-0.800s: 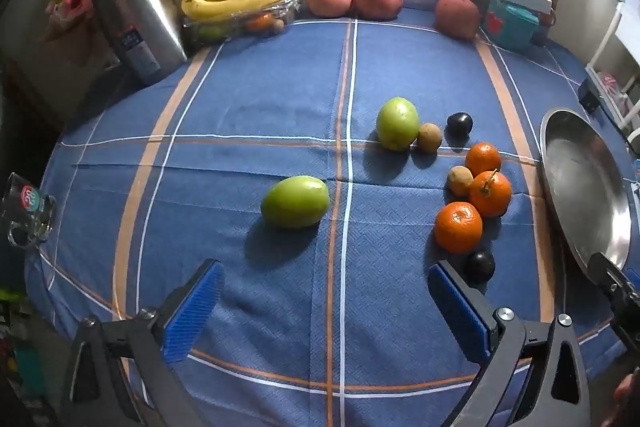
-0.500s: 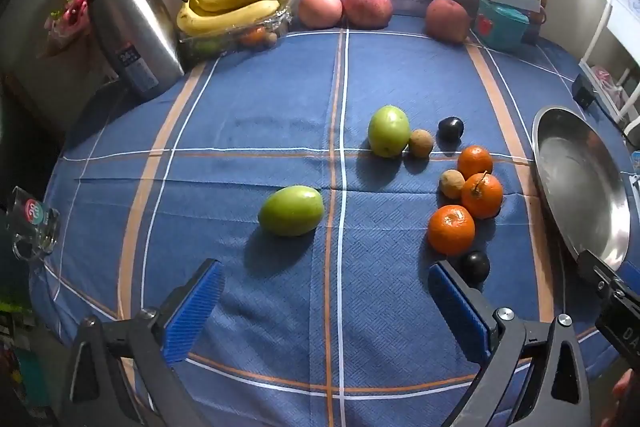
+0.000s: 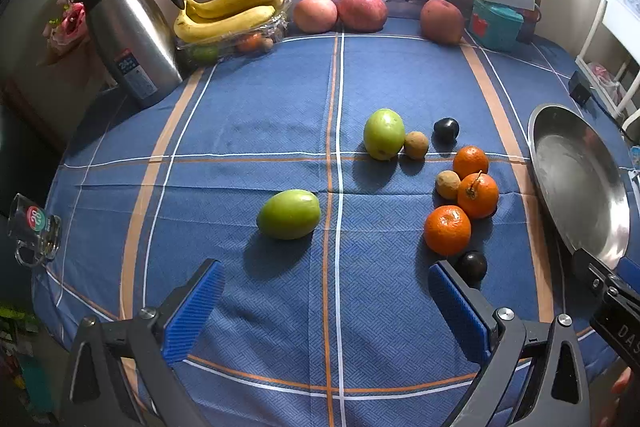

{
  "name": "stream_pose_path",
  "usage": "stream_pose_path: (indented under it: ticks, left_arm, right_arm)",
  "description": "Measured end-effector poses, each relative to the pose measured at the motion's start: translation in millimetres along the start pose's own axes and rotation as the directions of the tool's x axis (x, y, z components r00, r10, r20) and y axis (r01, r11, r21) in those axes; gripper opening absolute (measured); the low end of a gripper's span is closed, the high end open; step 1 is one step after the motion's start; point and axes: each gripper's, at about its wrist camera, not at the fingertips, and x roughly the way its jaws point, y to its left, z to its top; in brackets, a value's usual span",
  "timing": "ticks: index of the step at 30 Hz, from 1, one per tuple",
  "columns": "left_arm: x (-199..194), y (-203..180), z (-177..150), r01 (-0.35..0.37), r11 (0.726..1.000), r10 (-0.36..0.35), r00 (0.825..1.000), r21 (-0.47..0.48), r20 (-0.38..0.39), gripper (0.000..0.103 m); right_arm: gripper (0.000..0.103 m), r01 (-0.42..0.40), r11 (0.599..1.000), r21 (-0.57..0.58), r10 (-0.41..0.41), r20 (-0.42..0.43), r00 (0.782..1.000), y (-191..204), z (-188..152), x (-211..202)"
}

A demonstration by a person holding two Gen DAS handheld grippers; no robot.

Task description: Organize fruits

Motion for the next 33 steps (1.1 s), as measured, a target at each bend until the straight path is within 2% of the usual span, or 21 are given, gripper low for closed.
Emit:
stream_pose_path:
  ticks: [33]
  left_arm:
    - [0.3,-3.0,0.1,-0.004,1.0,0.004,1.0,0.005,0.0,0.103]
  right_arm:
    - [0.086,0.004,1.0,-0.011,-0.005,-0.02,1.0,3.5,-1.7,5.3]
